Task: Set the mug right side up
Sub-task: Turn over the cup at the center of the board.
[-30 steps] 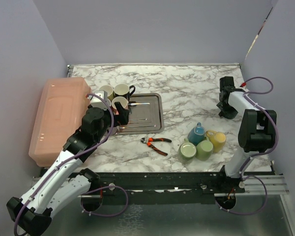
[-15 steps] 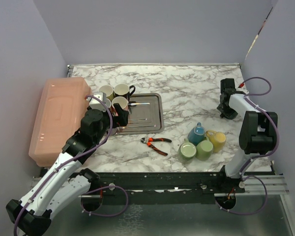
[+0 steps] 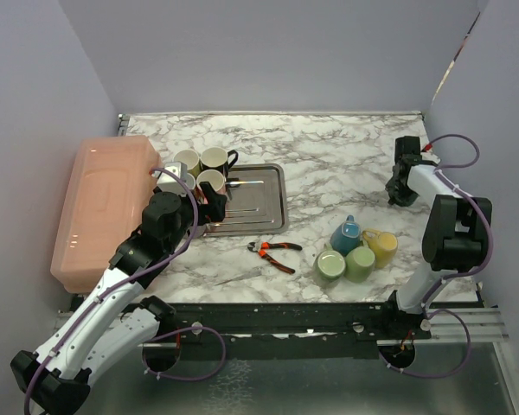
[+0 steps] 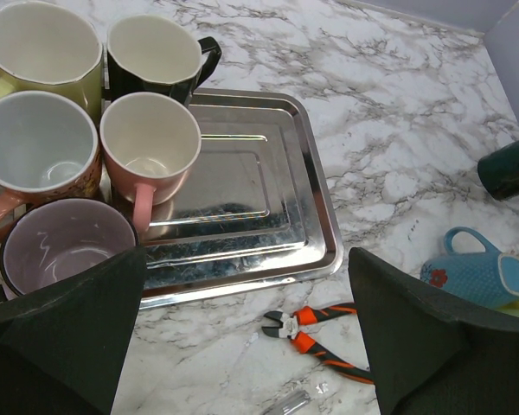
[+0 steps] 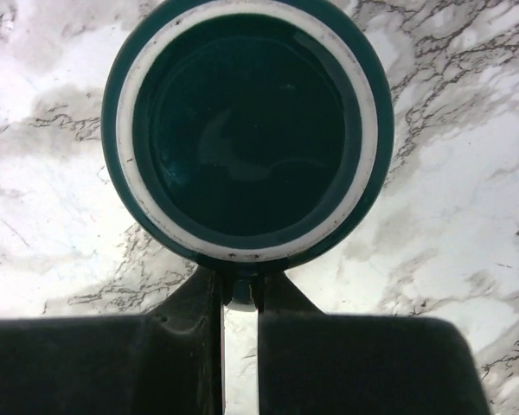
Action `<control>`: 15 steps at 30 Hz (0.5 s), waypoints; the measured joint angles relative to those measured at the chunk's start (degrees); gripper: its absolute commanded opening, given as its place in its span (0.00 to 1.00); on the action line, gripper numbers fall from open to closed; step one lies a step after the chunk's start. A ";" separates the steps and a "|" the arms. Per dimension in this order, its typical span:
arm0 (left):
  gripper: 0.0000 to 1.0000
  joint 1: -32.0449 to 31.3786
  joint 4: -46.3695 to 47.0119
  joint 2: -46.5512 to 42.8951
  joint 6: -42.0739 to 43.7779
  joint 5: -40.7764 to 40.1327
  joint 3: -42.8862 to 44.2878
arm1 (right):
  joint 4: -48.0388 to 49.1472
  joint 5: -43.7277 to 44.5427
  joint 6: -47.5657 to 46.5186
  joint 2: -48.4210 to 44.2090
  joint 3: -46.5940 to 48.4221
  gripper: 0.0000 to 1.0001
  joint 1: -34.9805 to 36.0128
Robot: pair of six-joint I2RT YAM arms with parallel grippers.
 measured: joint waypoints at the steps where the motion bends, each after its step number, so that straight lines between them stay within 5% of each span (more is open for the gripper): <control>1: 0.99 0.00 0.00 0.00 0.00 0.04 0.00 | 0.42 -0.24 -0.37 -0.04 0.00 0.01 0.00; 15: 0.99 0.00 0.11 0.79 -0.37 0.31 -0.33 | 3.63 -4.96 -5.40 -9.22 -4.02 0.00 0.79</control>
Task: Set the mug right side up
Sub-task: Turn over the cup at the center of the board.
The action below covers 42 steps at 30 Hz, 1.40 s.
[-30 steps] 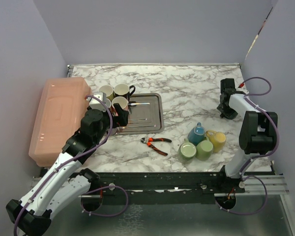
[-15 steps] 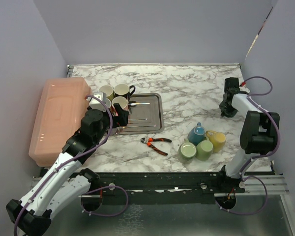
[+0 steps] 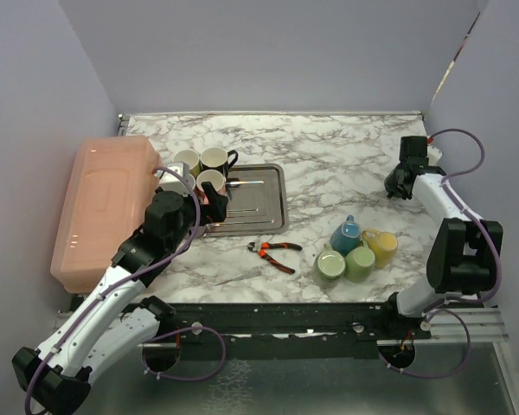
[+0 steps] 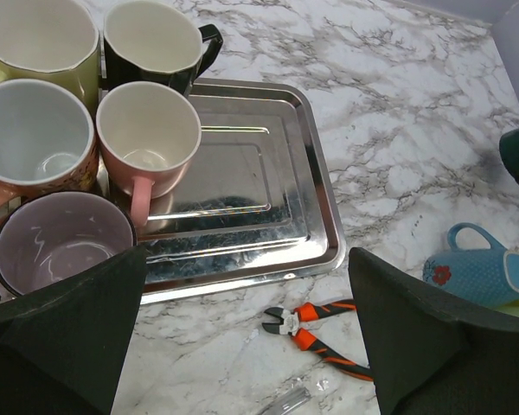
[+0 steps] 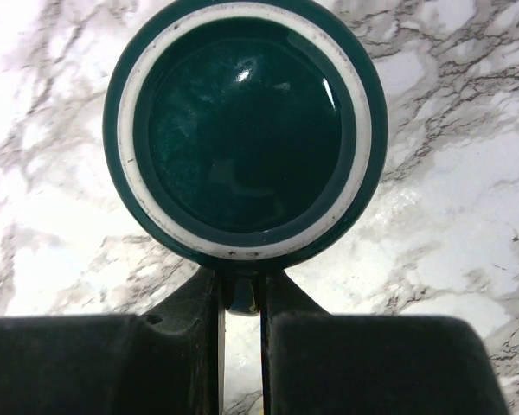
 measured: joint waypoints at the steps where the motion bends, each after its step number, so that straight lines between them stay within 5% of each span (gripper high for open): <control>1: 0.99 0.00 0.00 0.20 -0.13 0.02 0.00 | 0.22 -0.20 -0.15 -1.01 -0.31 0.00 0.46; 9: 0.99 0.00 0.04 1.14 -1.05 -0.02 -0.20 | 3.06 -2.80 -0.81 -6.80 -0.61 0.01 11.45; 18: 0.99 0.02 3.65 2.89 -4.59 5.97 -0.70 | 18.01 -19.17 -1.36 -20.76 -8.50 0.01 20.35; 31: 0.99 -1.36 36.48 6.69 -20.68 25.86 -9.03 | 44.85 -44.28 5.64 -34.80 -18.67 0.00 26.45; 38: 0.99 -9.88 48.98 9.64 -21.49 29.35 -8.17 | 57.46 -50.66 12.68 -37.46 -20.83 0.00 27.76; 42: 0.78 -13.38 52.57 11.39 -21.18 29.31 -7.19 | 62.45 -52.33 16.26 -38.36 -22.01 0.00 28.28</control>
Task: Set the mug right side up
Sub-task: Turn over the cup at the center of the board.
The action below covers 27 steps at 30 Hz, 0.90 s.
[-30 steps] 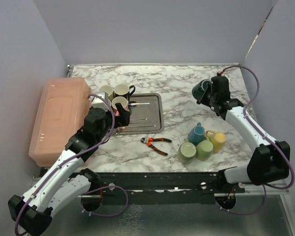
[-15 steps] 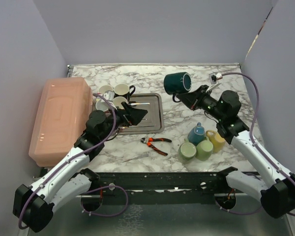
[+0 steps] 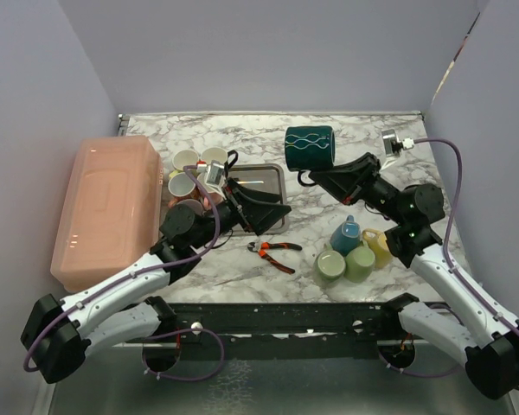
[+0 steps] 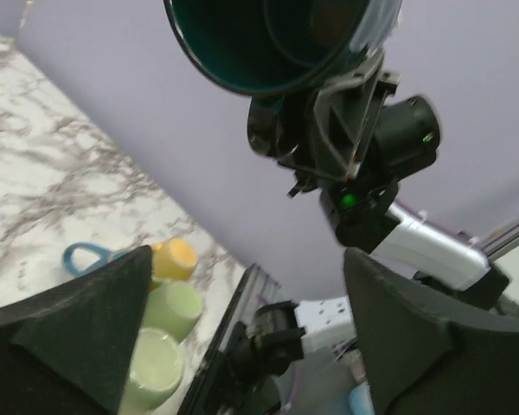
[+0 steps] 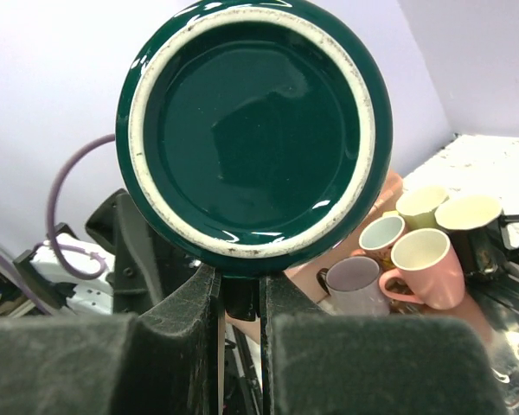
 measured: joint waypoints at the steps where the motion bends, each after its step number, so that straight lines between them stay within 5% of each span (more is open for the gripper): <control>1: 0.75 -0.44 1.44 0.55 -0.35 -0.57 0.00 | 1.01 -0.22 0.63 -0.15 -0.22 0.01 0.13; 6: 0.72 -2.05 12.52 6.16 -3.10 -2.58 0.11 | 3.52 -0.35 2.05 -1.11 -1.49 0.00 0.85; 17: 0.69 -3.10 21.57 14.62 -5.68 -3.17 4.37 | 3.56 -0.48 2.38 -3.72 -2.73 0.00 1.20; 27: 0.34 -3.78 28.81 20.22 -9.25 -3.08 6.16 | 4.11 -2.25 2.34 -3.76 -3.17 0.00 1.38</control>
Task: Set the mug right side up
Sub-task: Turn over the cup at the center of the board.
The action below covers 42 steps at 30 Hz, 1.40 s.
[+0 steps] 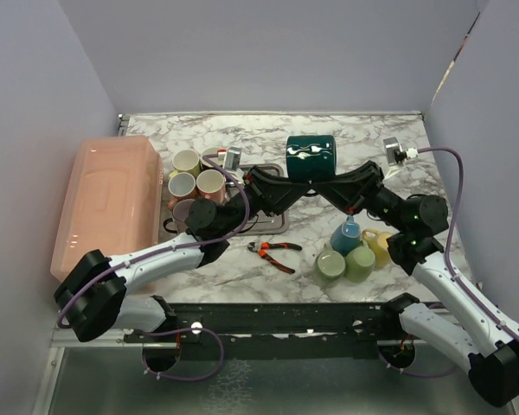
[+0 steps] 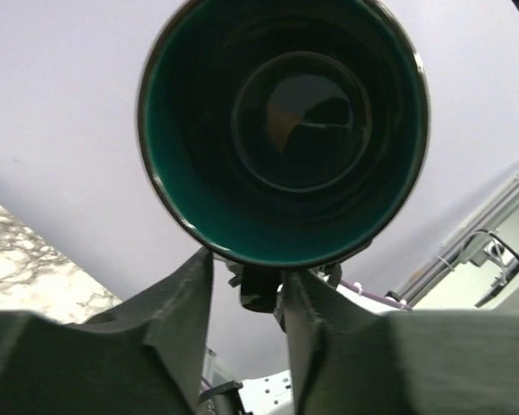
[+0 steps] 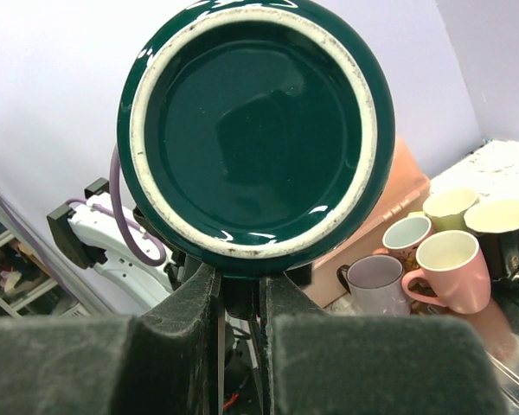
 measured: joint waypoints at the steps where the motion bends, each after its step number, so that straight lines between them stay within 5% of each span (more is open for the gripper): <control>1: 0.34 -0.13 0.39 0.15 -0.28 0.11 0.09 | 0.11 0.00 -0.02 0.04 -0.13 0.00 0.00; 11: 0.37 -0.87 0.98 2.51 -0.46 2.60 3.74 | 3.69 -0.48 0.04 0.50 -0.24 0.01 0.00; 19: 0.00 -0.87 1.14 3.21 0.83 5.77 5.03 | 4.02 -0.72 0.24 0.83 -0.24 0.01 0.00; 22: 0.00 -0.87 0.87 2.82 1.75 6.10 5.03 | 3.65 -0.33 0.11 0.57 -0.24 0.03 0.02; 31: 0.00 -1.11 -1.70 1.11 3.87 6.16 4.57 | -3.96 5.03 -0.31 -3.19 -0.22 0.34 1.20; 42: 0.00 -1.09 -2.12 -3.30 6.05 6.12 3.08 | -7.98 14.93 -0.39 -8.46 -1.22 0.39 1.18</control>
